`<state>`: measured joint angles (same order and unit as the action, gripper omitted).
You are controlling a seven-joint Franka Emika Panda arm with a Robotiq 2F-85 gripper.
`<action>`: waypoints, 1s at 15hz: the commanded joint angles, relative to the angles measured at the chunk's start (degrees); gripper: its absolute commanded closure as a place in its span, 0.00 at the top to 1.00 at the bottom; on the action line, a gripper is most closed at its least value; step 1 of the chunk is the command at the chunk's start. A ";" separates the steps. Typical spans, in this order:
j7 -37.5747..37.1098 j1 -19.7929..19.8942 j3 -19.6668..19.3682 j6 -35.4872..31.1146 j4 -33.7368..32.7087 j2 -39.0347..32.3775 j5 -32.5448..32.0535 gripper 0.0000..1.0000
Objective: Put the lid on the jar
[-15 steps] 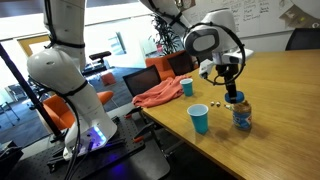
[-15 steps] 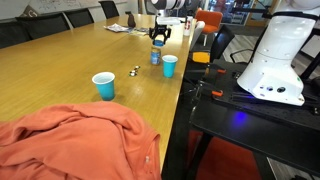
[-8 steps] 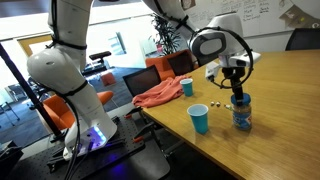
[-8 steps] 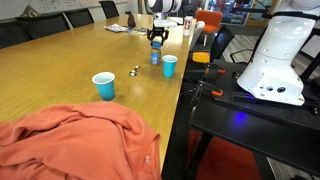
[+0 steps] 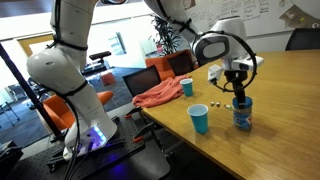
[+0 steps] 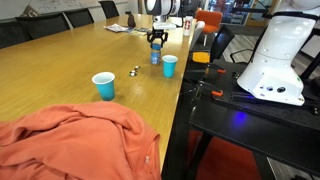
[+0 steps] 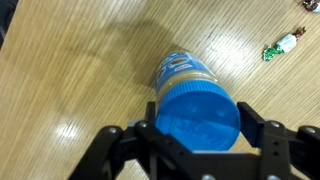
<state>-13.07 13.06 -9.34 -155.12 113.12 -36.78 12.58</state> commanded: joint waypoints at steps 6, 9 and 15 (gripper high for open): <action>0.55 1.11 1.01 3.57 -1.77 -0.36 1.35 0.54; 0.60 1.23 1.22 4.21 -1.89 -0.36 1.44 0.54; 1.61 2.11 2.04 4.63 -0.52 1.54 2.13 1.00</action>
<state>-13.08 13.74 -8.77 -153.00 112.25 -37.18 12.81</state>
